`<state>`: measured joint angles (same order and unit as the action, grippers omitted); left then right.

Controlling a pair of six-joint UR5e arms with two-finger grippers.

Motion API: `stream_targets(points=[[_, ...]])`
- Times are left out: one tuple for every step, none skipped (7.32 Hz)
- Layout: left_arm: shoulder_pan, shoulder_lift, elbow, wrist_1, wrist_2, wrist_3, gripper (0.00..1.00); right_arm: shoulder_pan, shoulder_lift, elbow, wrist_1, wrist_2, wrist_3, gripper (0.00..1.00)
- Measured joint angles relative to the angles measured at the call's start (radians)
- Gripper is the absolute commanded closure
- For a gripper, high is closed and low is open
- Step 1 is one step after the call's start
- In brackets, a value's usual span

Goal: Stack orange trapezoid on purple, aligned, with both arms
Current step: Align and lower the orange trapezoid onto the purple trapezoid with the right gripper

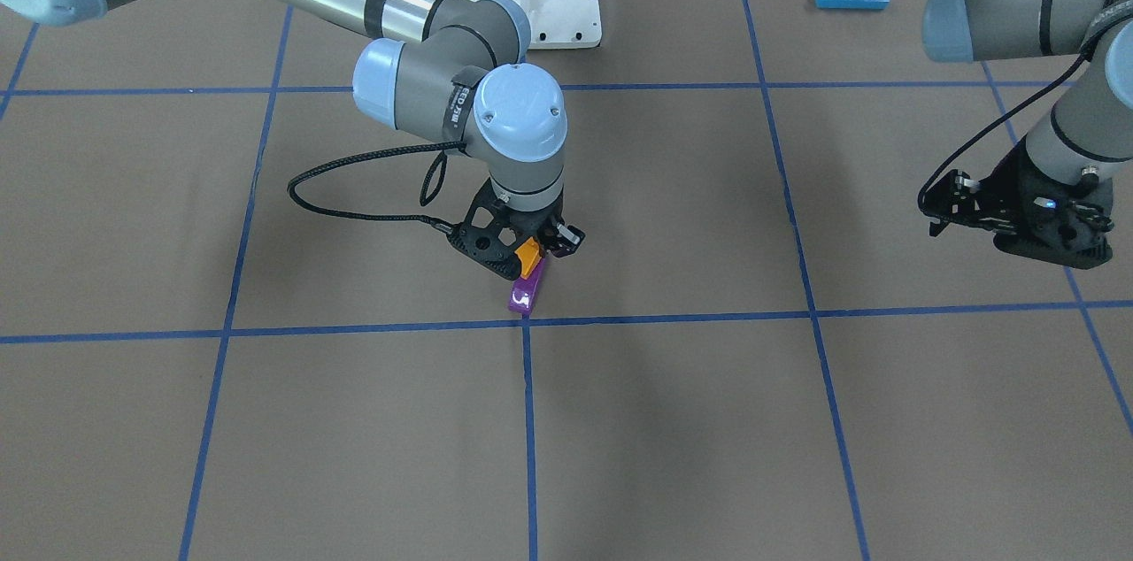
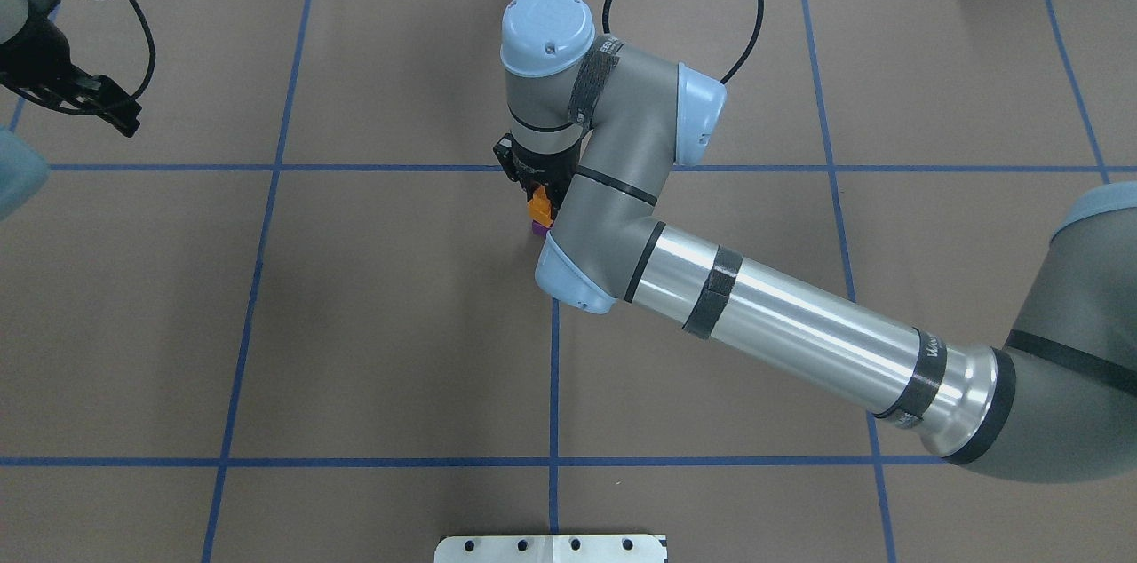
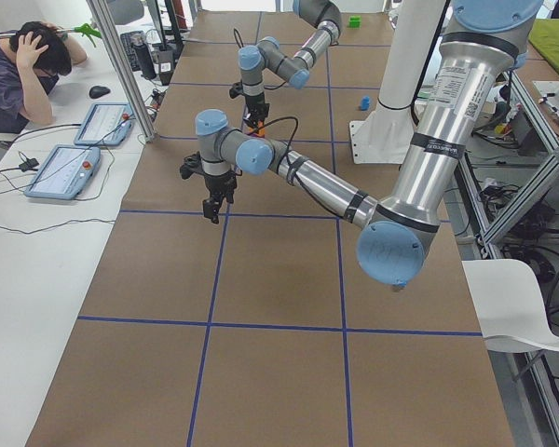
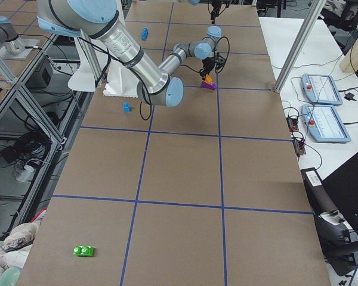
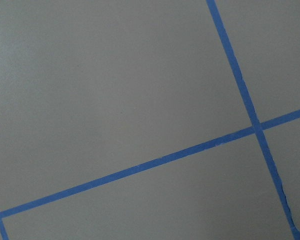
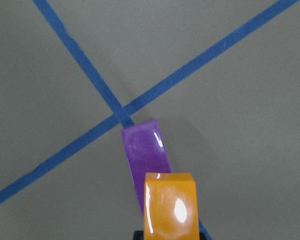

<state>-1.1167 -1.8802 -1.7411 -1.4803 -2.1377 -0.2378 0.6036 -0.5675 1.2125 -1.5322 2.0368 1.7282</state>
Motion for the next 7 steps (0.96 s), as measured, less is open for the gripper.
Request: stream_targets(points=[[0.0, 0.001, 0.0, 0.0, 0.0, 0.0, 0.0, 0.0, 0.0, 0.0, 0.001, -0.001, -0.003, 1.0], [0.0, 0.001, 0.0, 0.0, 0.0, 0.0, 0.0, 0.003, 0.0, -0.001, 0.002, -0.002, -0.01, 1.0], [0.0, 0.001, 0.001, 0.0, 0.001, -0.001, 0.0, 0.004, -0.001, -0.001, 0.003, -0.006, -0.019, 1.0], [0.0, 0.001, 0.001, 0.0, 0.001, -0.001, 0.0, 0.004, -0.001, -0.001, 0.003, -0.012, -0.027, 1.0], [0.0, 0.002, 0.002, 0.0, 0.001, -0.001, 0.0, 0.003, -0.001, -0.001, 0.003, -0.016, -0.034, 1.0], [0.0, 0.002, 0.003, 0.0, 0.001, -0.001, 0.0, 0.001, -0.002, -0.001, 0.003, -0.021, -0.041, 1.0], [0.0, 0.002, 0.005, 0.0, 0.001, -0.001, 0.0, -0.004, -0.002, -0.002, 0.003, -0.029, -0.05, 1.0]])
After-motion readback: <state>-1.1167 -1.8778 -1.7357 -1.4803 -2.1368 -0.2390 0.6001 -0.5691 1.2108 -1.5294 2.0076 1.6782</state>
